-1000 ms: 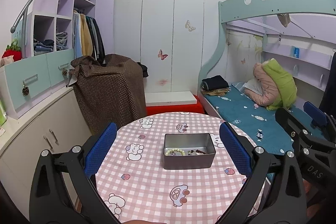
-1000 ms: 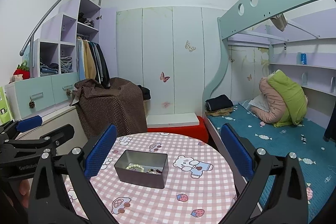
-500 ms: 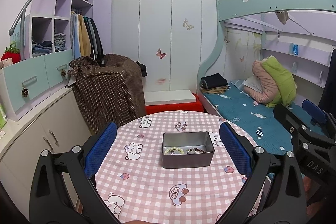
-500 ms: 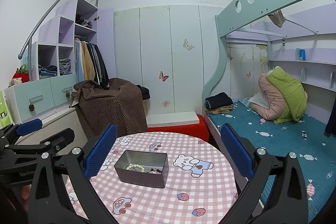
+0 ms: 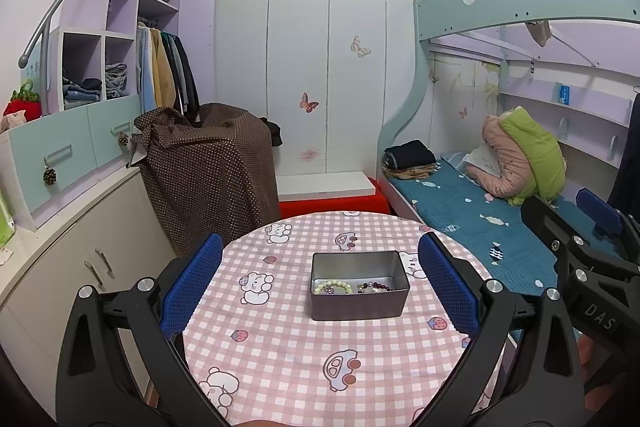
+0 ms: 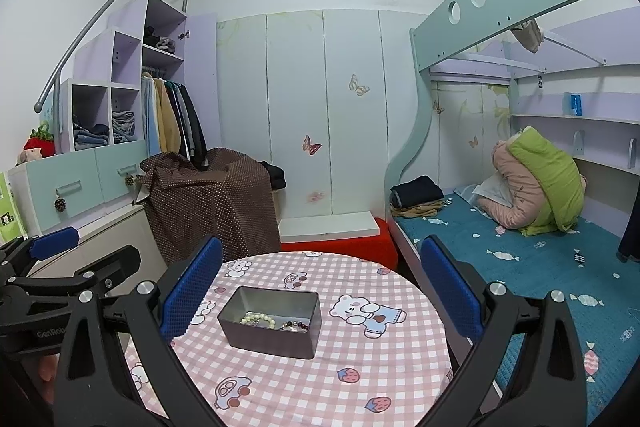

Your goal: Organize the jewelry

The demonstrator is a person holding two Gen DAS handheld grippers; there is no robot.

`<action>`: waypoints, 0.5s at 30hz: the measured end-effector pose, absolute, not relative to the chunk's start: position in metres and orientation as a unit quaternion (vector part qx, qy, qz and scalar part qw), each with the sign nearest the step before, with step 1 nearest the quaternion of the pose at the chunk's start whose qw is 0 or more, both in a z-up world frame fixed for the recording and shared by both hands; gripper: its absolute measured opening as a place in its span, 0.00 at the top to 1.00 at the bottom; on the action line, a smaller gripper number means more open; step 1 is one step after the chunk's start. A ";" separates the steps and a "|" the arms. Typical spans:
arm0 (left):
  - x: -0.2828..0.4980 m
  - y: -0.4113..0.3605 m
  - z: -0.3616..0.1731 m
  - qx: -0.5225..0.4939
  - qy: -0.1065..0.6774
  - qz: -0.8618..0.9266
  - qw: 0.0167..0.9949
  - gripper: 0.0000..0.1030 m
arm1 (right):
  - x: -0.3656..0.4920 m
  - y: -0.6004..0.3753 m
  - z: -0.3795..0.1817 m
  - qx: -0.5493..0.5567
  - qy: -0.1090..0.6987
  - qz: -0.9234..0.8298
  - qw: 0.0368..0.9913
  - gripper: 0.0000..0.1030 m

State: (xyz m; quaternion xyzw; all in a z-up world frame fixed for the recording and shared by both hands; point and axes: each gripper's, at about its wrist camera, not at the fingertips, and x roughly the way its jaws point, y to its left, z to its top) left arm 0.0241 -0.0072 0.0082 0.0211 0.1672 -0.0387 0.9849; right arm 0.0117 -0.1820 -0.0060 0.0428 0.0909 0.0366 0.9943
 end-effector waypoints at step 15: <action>0.020 -0.007 0.008 0.022 0.164 -0.041 0.985 0.05 | 0.011 -0.182 -0.006 0.041 0.093 0.032 0.994 0.07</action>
